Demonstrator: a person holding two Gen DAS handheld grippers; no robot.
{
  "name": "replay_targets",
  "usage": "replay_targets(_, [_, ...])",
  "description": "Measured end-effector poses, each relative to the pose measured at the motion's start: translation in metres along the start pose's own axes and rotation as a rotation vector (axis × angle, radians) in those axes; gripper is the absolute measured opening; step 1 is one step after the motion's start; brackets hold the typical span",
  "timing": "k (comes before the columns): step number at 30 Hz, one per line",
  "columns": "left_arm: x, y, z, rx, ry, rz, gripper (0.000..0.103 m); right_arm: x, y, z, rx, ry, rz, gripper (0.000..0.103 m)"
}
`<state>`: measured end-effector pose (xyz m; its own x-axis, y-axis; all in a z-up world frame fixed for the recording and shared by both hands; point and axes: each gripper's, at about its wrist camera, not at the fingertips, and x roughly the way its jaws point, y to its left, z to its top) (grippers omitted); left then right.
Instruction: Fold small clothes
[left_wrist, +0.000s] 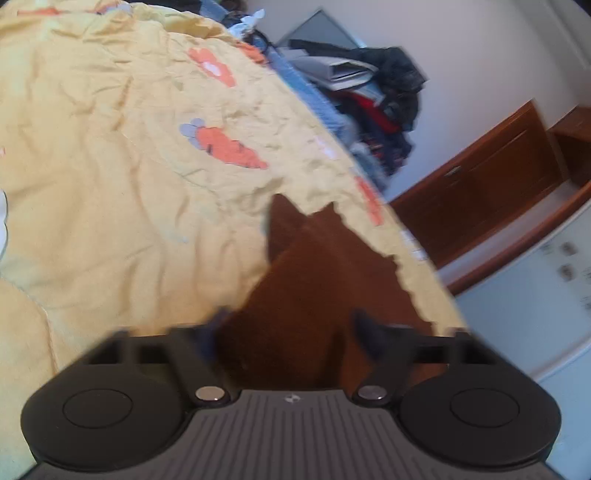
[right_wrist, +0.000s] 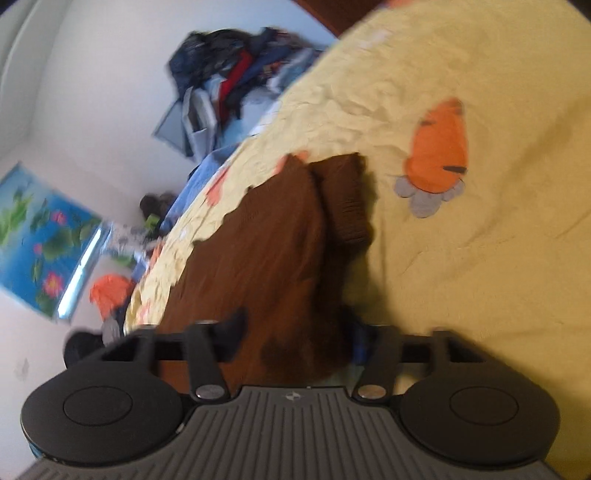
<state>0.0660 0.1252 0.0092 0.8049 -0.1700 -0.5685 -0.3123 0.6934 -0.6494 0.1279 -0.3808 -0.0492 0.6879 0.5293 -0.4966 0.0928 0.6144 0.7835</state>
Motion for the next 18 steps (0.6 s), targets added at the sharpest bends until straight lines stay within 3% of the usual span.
replay_targets(1, [0.004, -0.002, 0.0, 0.025, 0.01, 0.028, 0.031, 0.007, -0.008, 0.006, 0.058, 0.023, 0.006, 0.019])
replay_targets(2, [0.005, -0.003, 0.002, 0.035, 0.016, 0.031, 0.027, 0.011, -0.015, 0.008, 0.084, 0.035, 0.026, 0.015])
replay_targets(5, [0.005, -0.006, 0.003, 0.083, 0.033, 0.064, 0.014, 0.01, -0.018, 0.006, 0.094, 0.043, 0.035, 0.016])
replay_targets(10, [-0.011, -0.018, 0.002, 0.151, 0.026, 0.063, 0.009, -0.004, -0.003, -0.002, 0.041, 0.01, 0.068, 0.017])
replay_targets(18, [-0.036, -0.011, 0.007, 0.169, 0.055, 0.041, 0.008, -0.03, 0.012, -0.012, -0.005, 0.028, 0.128, 0.017])
